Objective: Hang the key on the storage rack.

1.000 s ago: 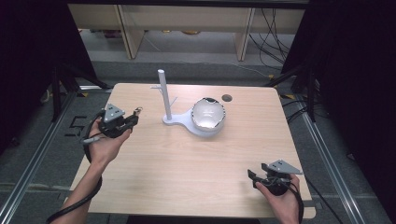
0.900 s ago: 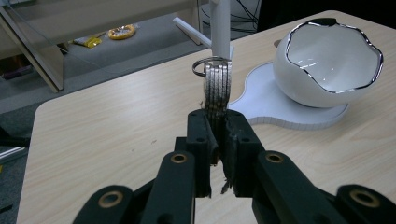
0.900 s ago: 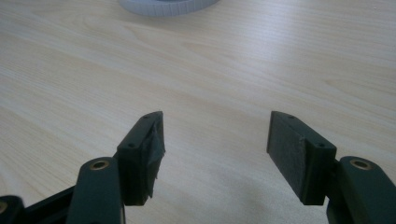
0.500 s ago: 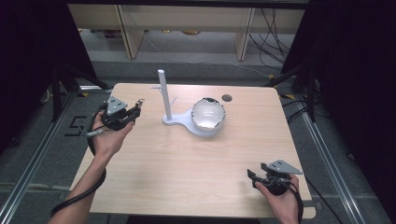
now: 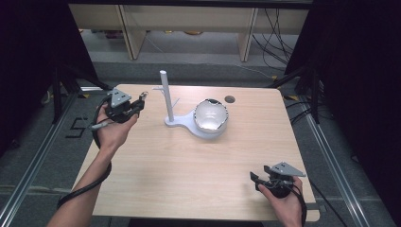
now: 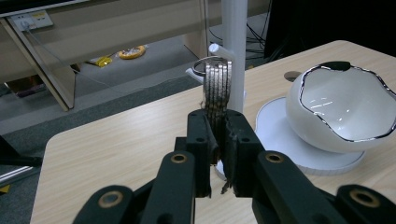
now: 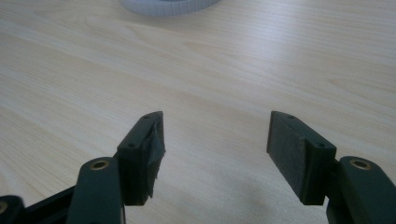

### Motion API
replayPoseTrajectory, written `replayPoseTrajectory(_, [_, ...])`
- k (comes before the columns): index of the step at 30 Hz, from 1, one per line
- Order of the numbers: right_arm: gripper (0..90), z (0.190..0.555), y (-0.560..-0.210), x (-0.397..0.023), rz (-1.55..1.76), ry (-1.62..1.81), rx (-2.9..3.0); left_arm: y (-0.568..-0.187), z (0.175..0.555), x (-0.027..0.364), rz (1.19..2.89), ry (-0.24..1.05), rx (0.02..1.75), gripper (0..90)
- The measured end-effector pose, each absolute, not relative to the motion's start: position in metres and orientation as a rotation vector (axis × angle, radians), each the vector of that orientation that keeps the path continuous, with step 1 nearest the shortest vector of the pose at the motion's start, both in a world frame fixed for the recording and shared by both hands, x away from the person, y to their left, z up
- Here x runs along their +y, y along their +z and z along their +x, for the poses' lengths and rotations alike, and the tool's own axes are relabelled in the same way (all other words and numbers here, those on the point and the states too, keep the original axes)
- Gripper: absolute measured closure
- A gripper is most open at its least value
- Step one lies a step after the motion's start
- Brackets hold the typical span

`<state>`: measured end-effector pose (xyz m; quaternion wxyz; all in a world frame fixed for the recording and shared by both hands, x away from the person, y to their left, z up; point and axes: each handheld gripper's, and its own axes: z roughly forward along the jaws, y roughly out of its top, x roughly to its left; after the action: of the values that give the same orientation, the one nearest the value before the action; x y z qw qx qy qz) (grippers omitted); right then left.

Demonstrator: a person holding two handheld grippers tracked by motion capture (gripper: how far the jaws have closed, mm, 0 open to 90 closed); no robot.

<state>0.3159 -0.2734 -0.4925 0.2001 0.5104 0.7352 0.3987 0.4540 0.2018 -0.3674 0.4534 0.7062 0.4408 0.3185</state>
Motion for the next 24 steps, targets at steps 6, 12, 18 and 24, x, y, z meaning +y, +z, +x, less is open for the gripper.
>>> replayPoseTrajectory(6, [37.7, 0.316, -0.493, -0.275, 1.415, 1.102, 2.049, -0.367, 0.463, 0.198, 1.738, 0.792, 1.092, 81.1])
replayPoseTrajectory(12, [37.7, 0.315, -0.492, -0.274, 1.435, 1.104, 2.052, -0.368, 0.47, 0.195, 1.736, 0.796, 1.087, 81.1])
replayPoseTrajectory(18, [37.7, 0.317, -0.493, -0.276, 1.394, 1.093, 2.068, -0.368, 0.475, 0.19, 1.736, 0.79, 1.081, 81.1])
replayPoseTrajectory(24, [37.7, 0.317, -0.493, -0.278, 1.385, 1.109, 2.063, -0.371, 0.479, 0.185, 1.738, 0.779, 1.088, 81.1])
